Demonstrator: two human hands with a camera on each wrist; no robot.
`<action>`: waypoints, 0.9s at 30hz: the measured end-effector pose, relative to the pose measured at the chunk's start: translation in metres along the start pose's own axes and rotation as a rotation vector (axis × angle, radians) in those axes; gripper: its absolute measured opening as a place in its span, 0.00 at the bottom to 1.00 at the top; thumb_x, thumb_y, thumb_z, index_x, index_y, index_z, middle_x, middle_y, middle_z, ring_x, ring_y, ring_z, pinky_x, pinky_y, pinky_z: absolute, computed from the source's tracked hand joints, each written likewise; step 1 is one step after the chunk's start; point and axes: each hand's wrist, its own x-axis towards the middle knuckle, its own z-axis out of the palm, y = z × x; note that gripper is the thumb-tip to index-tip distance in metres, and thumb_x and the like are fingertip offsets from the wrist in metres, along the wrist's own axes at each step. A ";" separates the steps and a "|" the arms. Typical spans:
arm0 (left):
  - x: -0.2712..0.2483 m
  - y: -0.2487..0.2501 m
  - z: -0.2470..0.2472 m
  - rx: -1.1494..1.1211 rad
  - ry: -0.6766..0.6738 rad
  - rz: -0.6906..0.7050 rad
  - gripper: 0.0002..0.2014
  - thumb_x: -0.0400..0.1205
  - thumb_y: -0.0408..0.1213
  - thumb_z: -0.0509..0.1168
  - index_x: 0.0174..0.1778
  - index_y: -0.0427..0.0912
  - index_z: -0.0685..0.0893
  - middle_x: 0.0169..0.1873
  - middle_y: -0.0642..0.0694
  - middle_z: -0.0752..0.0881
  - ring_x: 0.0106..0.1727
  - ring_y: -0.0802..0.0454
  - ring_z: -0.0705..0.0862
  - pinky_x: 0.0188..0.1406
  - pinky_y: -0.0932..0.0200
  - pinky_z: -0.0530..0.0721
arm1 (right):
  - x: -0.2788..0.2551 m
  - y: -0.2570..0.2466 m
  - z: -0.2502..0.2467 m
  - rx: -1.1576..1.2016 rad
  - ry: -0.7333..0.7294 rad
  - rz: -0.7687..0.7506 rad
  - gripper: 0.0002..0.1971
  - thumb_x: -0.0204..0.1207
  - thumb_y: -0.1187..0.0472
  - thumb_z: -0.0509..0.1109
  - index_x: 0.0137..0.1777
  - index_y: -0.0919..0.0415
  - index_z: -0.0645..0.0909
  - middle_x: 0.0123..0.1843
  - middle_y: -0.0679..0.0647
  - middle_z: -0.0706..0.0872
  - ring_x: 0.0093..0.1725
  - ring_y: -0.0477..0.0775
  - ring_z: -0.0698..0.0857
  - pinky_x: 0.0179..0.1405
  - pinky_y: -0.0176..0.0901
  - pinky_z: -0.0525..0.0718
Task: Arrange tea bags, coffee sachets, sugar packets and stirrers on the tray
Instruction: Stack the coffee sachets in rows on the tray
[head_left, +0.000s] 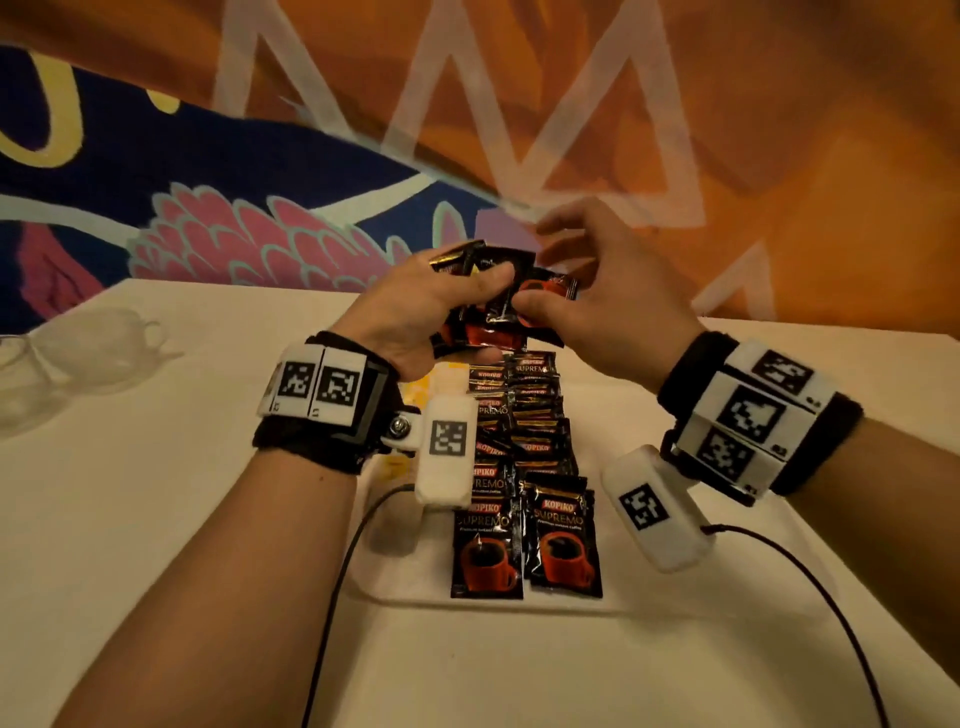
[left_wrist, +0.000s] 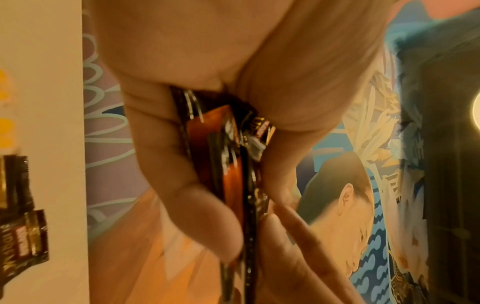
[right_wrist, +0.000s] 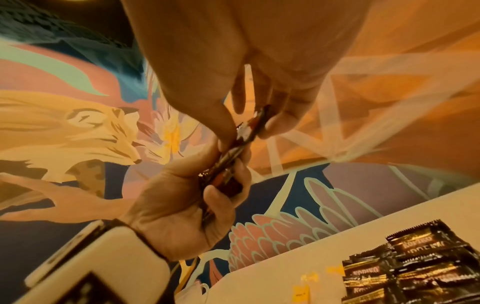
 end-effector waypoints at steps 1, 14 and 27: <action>-0.002 0.000 0.002 -0.016 -0.013 -0.011 0.14 0.80 0.37 0.67 0.62 0.40 0.81 0.46 0.39 0.86 0.40 0.44 0.89 0.25 0.57 0.85 | -0.001 0.001 -0.001 0.013 -0.001 0.005 0.20 0.70 0.56 0.79 0.58 0.45 0.75 0.50 0.42 0.81 0.46 0.36 0.81 0.30 0.22 0.75; -0.045 -0.021 -0.013 0.255 0.122 -0.081 0.10 0.81 0.23 0.63 0.56 0.35 0.84 0.53 0.33 0.88 0.54 0.36 0.88 0.54 0.42 0.87 | -0.048 0.028 -0.020 0.372 -0.254 0.317 0.12 0.73 0.71 0.74 0.46 0.57 0.74 0.35 0.58 0.86 0.32 0.52 0.83 0.29 0.41 0.75; -0.066 -0.080 -0.005 0.709 0.114 -0.229 0.12 0.71 0.33 0.79 0.45 0.50 0.85 0.45 0.50 0.89 0.48 0.51 0.88 0.51 0.56 0.85 | -0.097 0.057 0.007 0.076 -0.529 0.448 0.21 0.69 0.62 0.80 0.58 0.50 0.77 0.38 0.56 0.85 0.33 0.51 0.83 0.31 0.42 0.82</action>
